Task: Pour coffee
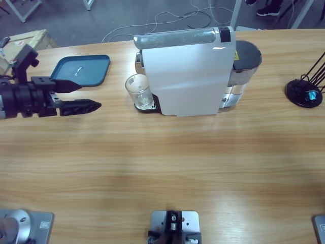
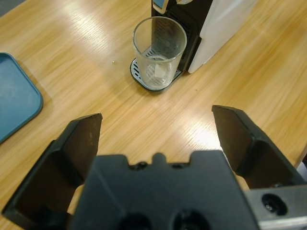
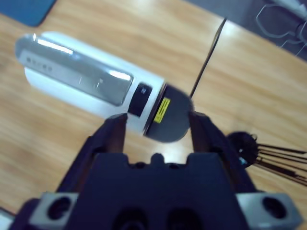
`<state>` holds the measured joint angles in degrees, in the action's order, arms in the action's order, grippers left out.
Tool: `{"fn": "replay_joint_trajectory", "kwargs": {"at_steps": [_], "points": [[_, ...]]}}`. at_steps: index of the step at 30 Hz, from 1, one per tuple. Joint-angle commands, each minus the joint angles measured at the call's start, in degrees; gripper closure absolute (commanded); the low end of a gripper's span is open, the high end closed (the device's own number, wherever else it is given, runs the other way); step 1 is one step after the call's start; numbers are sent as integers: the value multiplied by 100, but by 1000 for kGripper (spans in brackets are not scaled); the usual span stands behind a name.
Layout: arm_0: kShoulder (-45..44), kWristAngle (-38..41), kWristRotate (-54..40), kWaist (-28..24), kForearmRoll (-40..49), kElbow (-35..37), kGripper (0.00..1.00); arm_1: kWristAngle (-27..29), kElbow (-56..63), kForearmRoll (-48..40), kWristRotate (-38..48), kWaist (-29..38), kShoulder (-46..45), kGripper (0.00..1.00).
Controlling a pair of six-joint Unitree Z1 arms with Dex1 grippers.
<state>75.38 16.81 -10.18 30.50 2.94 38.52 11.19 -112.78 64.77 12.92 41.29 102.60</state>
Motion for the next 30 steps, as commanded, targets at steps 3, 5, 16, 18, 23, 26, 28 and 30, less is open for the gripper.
{"fn": "replay_joint_trajectory", "kwargs": {"at_steps": [3,5,16,18,23,26,28,30], "points": [[168,-20,-75,53,-56,85,4,-317,395,221,290,204,-70,0],[161,-20,-79,62,-56,82,3,-261,390,208,301,204,-10,0],[224,-17,-79,72,-56,94,4,-203,-83,184,-324,116,433,1000],[236,-11,-79,76,-56,85,4,-286,-338,147,-471,12,649,1000],[305,-15,-79,74,-56,94,4,-560,-674,309,-492,-51,1108,1000],[356,-11,-72,79,-56,106,4,-532,-605,295,-483,-60,1174,1000],[391,-11,-81,78,-56,113,4,-421,-535,270,-483,-83,1197,1000],[428,-4,-75,79,-65,113,4,-287,-559,256,-483,-118,1199,1000]]}}
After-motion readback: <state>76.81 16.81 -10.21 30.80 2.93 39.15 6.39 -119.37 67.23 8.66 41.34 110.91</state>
